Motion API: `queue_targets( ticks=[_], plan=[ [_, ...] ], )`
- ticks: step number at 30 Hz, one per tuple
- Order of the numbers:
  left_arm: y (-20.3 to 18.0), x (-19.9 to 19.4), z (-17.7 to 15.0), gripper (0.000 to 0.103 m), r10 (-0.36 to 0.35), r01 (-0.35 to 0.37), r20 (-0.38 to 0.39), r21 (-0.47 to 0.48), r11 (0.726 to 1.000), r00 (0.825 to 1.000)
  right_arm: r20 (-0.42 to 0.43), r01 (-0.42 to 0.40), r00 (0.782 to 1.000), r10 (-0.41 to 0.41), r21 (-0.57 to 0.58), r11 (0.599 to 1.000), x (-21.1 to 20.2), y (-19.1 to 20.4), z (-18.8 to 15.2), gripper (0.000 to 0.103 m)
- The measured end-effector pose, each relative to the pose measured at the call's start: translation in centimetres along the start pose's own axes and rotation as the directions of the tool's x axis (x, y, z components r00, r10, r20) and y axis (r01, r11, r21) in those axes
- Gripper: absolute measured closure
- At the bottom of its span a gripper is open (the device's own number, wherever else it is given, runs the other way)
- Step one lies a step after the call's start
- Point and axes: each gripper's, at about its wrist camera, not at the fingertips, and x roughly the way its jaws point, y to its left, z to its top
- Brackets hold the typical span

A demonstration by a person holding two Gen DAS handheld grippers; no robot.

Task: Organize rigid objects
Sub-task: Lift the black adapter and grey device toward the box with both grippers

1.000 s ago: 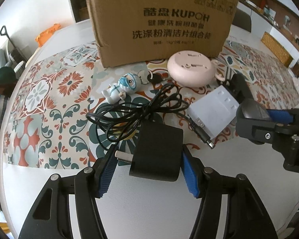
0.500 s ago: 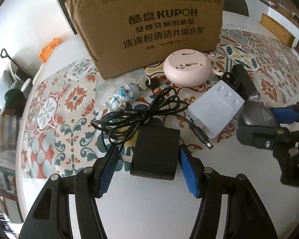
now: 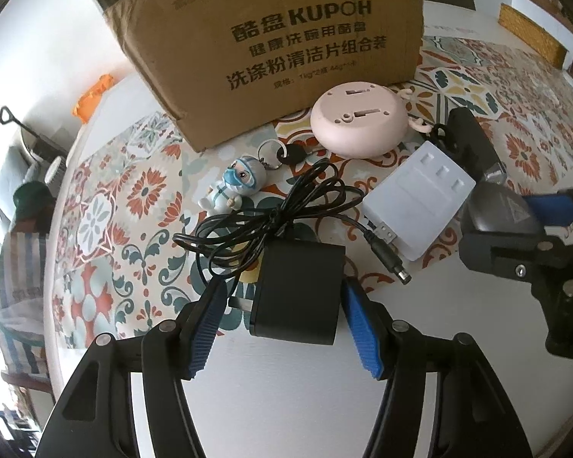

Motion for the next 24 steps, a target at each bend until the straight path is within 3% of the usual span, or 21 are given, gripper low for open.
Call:
queue_targets(
  ticks=[9, 13, 17, 19, 24],
  plan=[
    [1.5, 0.1, -0.9, 0.043, -0.085, 0.088, 0.040, -0.083, 0.993, 0.996, -0.012, -0.013, 1.000, 0.014, 0.011, 1.000, 0.3, 0.0, 0.2, 0.047],
    [0.9, 0.1, -0.8, 0.042, -0.062, 0.063, 0.019, -0.052, 0.997, 0.998, -0.010, -0.015, 1.000, 0.015, 0.000, 1.000, 0.2, 0.2, 0.2, 0.047],
    [0.6, -0.3, -0.6, 0.028, 0.029, -0.029, 0.018, -0.003, 1.000, 0.999, -0.019, -0.020, 1.000, 0.020, 0.004, 1.000, 0.5, 0.2, 0.2, 0.047],
    [0.3, -1.1, -0.5, 0.028, 0.059, -0.060, 0.046, 0.024, 0.998, 0.997, -0.018, -0.021, 1.000, 0.021, 0.006, 1.000, 0.6, 0.1, 0.2, 0.047],
    [-0.2, -1.8, 0.3, 0.037, 0.019, -0.022, 0.064, 0.058, 0.998, 0.998, -0.008, -0.030, 1.000, 0.030, 0.015, 0.999, 0.2, -0.1, 0.3, 0.047]
  ],
)
